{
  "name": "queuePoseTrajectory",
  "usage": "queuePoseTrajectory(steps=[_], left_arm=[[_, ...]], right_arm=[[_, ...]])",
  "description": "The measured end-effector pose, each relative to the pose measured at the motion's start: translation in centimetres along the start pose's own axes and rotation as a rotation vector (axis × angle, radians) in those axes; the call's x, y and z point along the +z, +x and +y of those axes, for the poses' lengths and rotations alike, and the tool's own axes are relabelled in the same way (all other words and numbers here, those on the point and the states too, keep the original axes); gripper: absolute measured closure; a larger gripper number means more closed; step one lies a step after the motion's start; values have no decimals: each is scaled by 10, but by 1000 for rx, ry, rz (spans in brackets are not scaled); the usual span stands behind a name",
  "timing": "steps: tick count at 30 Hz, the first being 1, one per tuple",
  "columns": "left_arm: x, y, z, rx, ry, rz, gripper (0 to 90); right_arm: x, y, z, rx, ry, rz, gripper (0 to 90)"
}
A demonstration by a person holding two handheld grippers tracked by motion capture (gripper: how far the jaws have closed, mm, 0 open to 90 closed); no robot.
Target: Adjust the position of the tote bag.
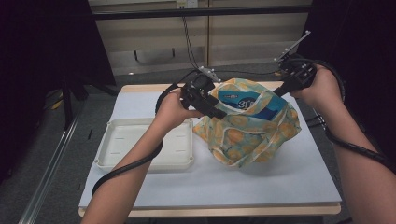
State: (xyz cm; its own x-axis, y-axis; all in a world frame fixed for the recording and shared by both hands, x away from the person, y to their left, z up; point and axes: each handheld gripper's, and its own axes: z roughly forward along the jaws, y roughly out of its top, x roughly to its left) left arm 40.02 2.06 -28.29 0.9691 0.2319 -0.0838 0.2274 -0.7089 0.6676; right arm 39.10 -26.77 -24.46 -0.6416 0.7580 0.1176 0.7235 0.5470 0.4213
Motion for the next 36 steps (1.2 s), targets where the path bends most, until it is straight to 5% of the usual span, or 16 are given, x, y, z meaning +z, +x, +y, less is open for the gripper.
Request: queuePoseTrajectory(steps=[6,10,13,23,24,26,27,28,29,30,36], left_arm=[[2,-2,3,26,24,-30,752],[1,-4,6,29,38,-40,900],[-1,-4,9,25,60,-49,900],[-14,2,15,-5,19,-55,900],[-16,3,16,-14,16,-97,900],[-16,-2,17,17,6,-83,900],[-16,-4,17,29,1,-76,850],[-14,-7,17,34,-9,-71,676],[-12,-8,16,34,-2,-77,609],[-9,-9,16,42,9,-88,643],[5,-8,14,45,27,-75,480]], right_arm=[[-1,-1,0,3,-2,2,895],[-1,-1,0,-1,-1,3,895],[-2,-1,-1,3,-2,2,894],[-2,-3,-2,9,-5,9,895],[-2,-3,-2,11,-3,10,895],[-1,-3,-3,8,-4,13,894],[-1,-3,-3,8,-5,12,895],[-1,-4,-3,8,-3,16,894],[0,-4,-3,10,-2,16,894],[0,-4,-3,14,1,16,894],[3,-2,-2,1,7,20,894]])
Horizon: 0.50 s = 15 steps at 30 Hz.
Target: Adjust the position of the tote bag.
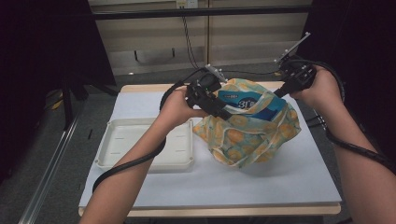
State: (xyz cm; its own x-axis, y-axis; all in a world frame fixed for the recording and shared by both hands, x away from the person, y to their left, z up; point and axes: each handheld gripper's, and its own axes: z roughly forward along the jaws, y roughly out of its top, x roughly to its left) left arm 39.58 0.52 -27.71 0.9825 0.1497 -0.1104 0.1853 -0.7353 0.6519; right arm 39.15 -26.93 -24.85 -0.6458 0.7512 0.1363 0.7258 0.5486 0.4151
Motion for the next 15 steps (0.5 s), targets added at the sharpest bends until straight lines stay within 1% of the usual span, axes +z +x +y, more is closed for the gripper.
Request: queuePoseTrajectory(steps=[1,2,3,4,5,6,7,8,9,10,11,13,15], left_arm=[[1,-1,0,2,1,4,476],[3,-2,0,6,0,5,493],[3,-2,0,14,4,6,543],[3,-2,0,14,4,6,581],[5,-3,1,21,15,30,633],[5,-2,1,29,17,20,685],[5,-2,1,23,2,19,731],[5,-2,1,23,2,19,766],[4,1,1,13,-3,15,829],[3,2,1,12,-2,14,854],[2,2,1,9,-8,9,897],[-1,2,3,4,-2,18,900],[-7,2,6,8,-7,25,900]], right_arm=[[0,0,0,-4,-3,0,894],[0,0,0,2,-4,-1,894],[0,-1,-1,3,-3,1,894],[0,-1,-1,1,-7,3,894],[-1,-1,-1,8,-4,7,894],[0,-1,-2,8,-13,4,895],[-1,-2,-2,8,-12,7,894],[-1,-2,-3,8,-11,8,894],[-1,-2,-3,12,-13,7,894],[-2,-2,-4,10,-15,8,894],[-2,-2,-5,11,-16,8,894],[-3,-3,-6,13,-17,9,895],[-4,-4,-8,18,-22,12,894]])
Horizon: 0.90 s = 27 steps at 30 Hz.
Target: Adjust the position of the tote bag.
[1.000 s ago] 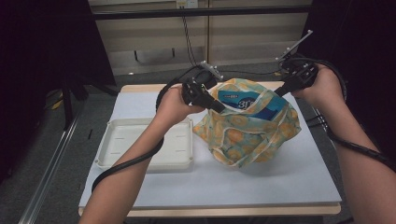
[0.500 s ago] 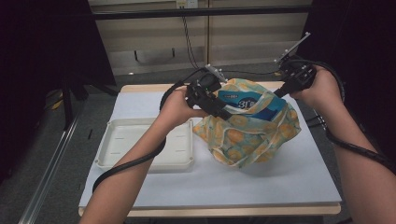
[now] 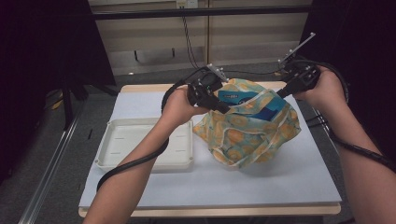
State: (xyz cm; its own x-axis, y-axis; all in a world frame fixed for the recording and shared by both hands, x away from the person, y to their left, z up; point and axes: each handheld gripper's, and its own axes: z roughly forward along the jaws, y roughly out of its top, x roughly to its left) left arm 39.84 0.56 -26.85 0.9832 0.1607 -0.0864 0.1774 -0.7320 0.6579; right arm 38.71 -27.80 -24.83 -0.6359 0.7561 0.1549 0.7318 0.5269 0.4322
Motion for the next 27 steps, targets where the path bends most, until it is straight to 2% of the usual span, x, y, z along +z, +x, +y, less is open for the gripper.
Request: queuePoseTrajectory(steps=[4,8,10,11,17,22,27], left_arm=[[-19,3,10,-6,-30,28,900],[-38,13,22,-15,-53,60,900],[-41,16,24,-22,-54,66,900],[-45,22,27,-41,-57,71,900],[-43,34,32,-60,-54,101,900],[-36,47,31,-99,-50,107,900],[-29,56,30,-117,-39,109,900]], right_arm=[[-2,-2,-4,5,-9,2,894],[-5,-3,-7,10,-18,13,894],[-6,-3,-7,8,-25,19,893],[-7,-3,-7,9,-27,20,893],[-7,-4,-8,9,-31,21,892],[-5,-5,-9,26,-38,32,892],[-2,-6,-9,25,-33,35,892]])
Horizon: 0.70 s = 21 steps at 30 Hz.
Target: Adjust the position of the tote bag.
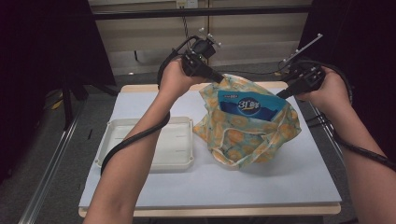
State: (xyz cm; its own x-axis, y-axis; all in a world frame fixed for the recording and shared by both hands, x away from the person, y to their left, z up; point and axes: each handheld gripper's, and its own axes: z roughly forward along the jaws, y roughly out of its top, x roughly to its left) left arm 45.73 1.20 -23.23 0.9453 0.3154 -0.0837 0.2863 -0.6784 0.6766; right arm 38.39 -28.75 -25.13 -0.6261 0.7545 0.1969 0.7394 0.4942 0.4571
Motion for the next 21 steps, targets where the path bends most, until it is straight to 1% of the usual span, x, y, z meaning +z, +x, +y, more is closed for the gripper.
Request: queuePoseTrajectory(steps=[2,5,6,7,8,9,10,12,13,14,15,16,17,18,19,21], left_arm=[[4,3,-1,-11,5,-3,900],[8,6,-3,-17,14,-4,900],[12,7,-5,-14,31,-5,900],[14,7,-6,-22,33,-5,900],[16,7,-8,-31,26,-11,900],[17,8,-9,-32,15,-12,899],[16,8,-10,-36,13,-11,886],[15,8,-12,-33,14,-5,790],[15,7,-14,-38,6,4,747],[13,6,-15,-38,1,19,688],[12,6,-16,-32,1,38,627],[10,6,-17,-36,-5,58,554],[8,6,-19,-36,-13,70,491],[6,6,-21,-41,-18,75,449],[4,7,-23,-47,-25,79,429],[3,7,-25,-54,-23,79,397]], right_arm=[[2,0,0,12,2,6,893],[6,-2,-2,10,10,9,893],[8,-2,-3,13,13,13,893],[9,-3,-3,12,16,15,893],[10,-3,-4,16,16,18,893],[11,-4,-5,14,18,18,893],[11,-4,-6,25,18,21,893],[11,-6,-8,23,17,19,893],[11,-7,-9,29,13,19,893],[10,-8,-10,25,14,20,893],[10,-8,-11,36,11,20,893],[10,-9,-13,42,13,22,893],[10,-11,-15,36,7,20,893],[10,-11,-17,46,8,24,893],[10,-12,-19,48,9,26,893],[11,-15,-23,52,8,25,893]])
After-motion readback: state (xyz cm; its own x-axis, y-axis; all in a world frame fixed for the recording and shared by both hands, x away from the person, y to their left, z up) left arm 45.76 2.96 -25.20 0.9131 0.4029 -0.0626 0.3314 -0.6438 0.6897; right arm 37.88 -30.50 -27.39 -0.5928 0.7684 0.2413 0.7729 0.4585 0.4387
